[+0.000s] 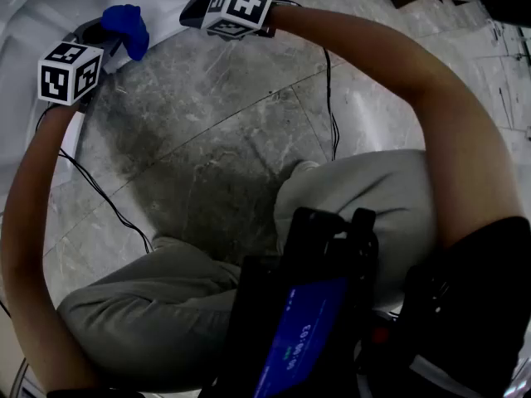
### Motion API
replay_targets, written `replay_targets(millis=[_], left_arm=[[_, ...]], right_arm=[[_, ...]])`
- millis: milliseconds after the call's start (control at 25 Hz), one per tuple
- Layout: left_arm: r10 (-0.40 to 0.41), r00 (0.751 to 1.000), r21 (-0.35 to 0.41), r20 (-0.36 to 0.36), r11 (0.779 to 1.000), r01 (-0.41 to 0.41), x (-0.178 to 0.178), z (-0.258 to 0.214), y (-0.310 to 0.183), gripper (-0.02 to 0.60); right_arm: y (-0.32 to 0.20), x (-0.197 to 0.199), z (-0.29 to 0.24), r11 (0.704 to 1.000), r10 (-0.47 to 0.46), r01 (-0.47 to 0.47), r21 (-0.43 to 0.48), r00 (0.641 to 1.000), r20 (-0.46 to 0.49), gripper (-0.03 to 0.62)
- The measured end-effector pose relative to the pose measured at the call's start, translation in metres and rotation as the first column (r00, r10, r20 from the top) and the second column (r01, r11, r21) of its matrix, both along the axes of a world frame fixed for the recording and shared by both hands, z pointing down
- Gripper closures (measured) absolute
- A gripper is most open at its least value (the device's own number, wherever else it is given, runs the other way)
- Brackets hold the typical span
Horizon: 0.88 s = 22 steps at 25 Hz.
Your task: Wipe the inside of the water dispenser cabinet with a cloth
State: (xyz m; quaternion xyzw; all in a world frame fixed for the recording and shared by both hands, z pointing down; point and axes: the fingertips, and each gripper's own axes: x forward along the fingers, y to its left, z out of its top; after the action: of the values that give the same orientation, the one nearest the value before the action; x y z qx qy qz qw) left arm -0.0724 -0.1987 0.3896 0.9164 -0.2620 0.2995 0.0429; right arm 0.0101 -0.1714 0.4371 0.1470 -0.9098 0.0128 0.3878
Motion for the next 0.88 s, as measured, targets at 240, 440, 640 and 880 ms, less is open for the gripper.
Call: replay_targets(millis=[240, 440, 640, 880], left_arm=[[-0.045, 0.999, 0.047, -0.019, 0.998, 0.045, 0.005, 0.000, -0.026, 0.503], [-0.081, 0.996, 0.070, -0.035, 0.994, 0.083, 0.033, 0.019, -0.054, 0.503], [-0.148, 0.988, 0.087, -0.043, 0.985, 0.151, 0.052, 0.036, -0.096, 0.503], [-0.161, 0.985, 0.127, 0.062, 0.980, 0.152, 0.067, 0.071, -0.141, 0.503]], right_arm=[[-0.012, 0.001, -0.001, 1.000, 0.004, -0.004, 0.007, 1.000, 0.012, 0.597], [-0.011, 0.017, 0.015, 0.999, 0.027, -0.026, -0.024, 0.999, 0.032, 0.595], [-0.022, 0.036, 0.038, 0.998, 0.054, -0.052, -0.047, 0.998, 0.024, 0.596], [-0.022, 0.047, 0.046, 0.995, 0.081, -0.076, -0.072, 0.994, 0.073, 0.596]])
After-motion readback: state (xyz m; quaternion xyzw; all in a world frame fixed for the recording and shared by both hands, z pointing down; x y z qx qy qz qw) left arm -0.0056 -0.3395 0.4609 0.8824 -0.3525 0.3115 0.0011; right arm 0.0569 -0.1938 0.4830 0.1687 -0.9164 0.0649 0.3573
